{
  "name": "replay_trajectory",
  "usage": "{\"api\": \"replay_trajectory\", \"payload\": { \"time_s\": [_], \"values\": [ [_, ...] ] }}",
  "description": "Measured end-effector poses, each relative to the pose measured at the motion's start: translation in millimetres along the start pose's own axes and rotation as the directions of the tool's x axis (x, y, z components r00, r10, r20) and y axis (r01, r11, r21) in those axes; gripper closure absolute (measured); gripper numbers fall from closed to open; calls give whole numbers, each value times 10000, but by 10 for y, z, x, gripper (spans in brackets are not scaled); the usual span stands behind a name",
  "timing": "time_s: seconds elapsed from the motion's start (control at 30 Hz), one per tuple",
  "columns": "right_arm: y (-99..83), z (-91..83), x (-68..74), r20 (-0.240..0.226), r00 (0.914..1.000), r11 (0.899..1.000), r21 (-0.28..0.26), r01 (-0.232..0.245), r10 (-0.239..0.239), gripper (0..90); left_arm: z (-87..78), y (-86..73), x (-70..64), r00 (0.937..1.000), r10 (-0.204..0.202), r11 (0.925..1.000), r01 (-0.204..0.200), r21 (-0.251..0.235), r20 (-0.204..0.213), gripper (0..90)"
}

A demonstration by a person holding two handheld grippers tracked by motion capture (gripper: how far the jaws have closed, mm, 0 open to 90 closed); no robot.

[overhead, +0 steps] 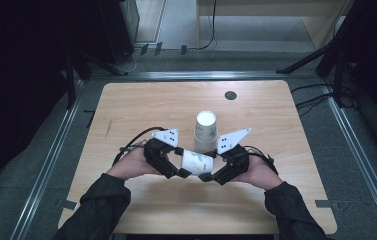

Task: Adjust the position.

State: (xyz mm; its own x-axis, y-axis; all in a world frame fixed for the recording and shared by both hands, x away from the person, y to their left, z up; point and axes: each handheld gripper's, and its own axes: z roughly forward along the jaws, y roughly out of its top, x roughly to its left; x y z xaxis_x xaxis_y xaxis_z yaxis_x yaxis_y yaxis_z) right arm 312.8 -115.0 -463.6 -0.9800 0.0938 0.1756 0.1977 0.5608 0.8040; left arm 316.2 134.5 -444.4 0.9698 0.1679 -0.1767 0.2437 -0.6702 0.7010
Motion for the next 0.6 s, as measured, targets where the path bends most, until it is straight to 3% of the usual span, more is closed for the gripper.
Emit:
{"api": "replay_trajectory", "payload": {
  "time_s": [0.17,0.33,0.6],
  "values": [
    [-6,-2,-14,151,9999,10000,24,-45,45,281,-42,51,-10,9998,128,9996,-124,272,-158,263],
    [-29,1,-22,278,9996,9999,129,-113,110,280,-55,87,3,9995,287,9957,-278,887,-87,263],
    [-70,27,-36,433,9990,9996,250,-124,113,282,16,124,6,9975,586,9802,-500,1916,-397,264]
  ]
}}
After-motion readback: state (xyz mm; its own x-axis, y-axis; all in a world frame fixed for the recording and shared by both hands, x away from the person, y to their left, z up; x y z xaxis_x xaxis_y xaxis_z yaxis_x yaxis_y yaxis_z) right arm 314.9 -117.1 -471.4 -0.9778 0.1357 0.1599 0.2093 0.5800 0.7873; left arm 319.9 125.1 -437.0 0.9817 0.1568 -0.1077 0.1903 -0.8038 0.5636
